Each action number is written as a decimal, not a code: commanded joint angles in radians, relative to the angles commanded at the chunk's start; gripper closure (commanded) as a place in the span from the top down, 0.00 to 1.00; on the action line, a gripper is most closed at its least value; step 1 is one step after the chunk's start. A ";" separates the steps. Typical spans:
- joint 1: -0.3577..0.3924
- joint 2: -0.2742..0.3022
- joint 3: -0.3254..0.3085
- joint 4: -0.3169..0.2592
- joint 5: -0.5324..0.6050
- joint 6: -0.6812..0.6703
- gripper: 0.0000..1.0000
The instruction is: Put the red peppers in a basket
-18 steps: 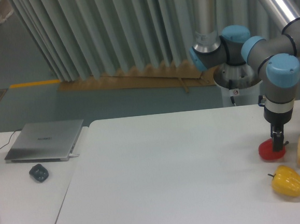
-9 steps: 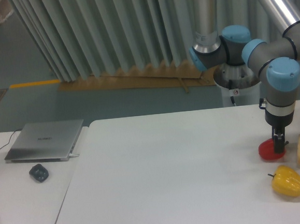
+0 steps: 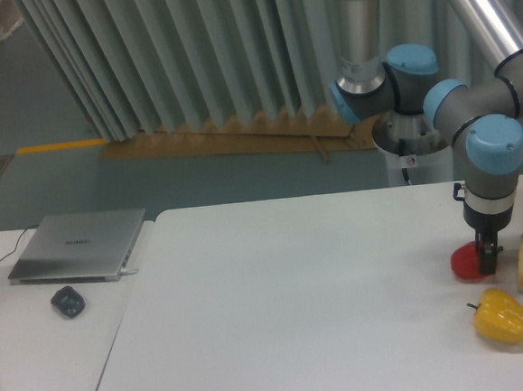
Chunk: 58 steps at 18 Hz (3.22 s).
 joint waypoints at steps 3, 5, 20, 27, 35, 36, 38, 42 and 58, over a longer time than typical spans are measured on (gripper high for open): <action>-0.006 0.000 -0.006 0.000 0.000 -0.002 1.00; -0.008 0.000 -0.011 0.002 0.000 -0.002 1.00; -0.018 -0.012 -0.014 0.008 -0.002 0.002 0.77; -0.018 -0.011 -0.014 0.008 -0.003 0.002 0.61; -0.014 -0.002 -0.011 0.008 -0.008 0.002 0.59; -0.012 0.000 -0.011 0.008 -0.009 0.002 0.59; -0.008 0.002 -0.011 0.008 -0.009 0.003 0.59; -0.006 0.041 -0.008 0.006 -0.009 0.006 0.59; 0.149 0.118 0.009 -0.011 -0.110 0.181 0.55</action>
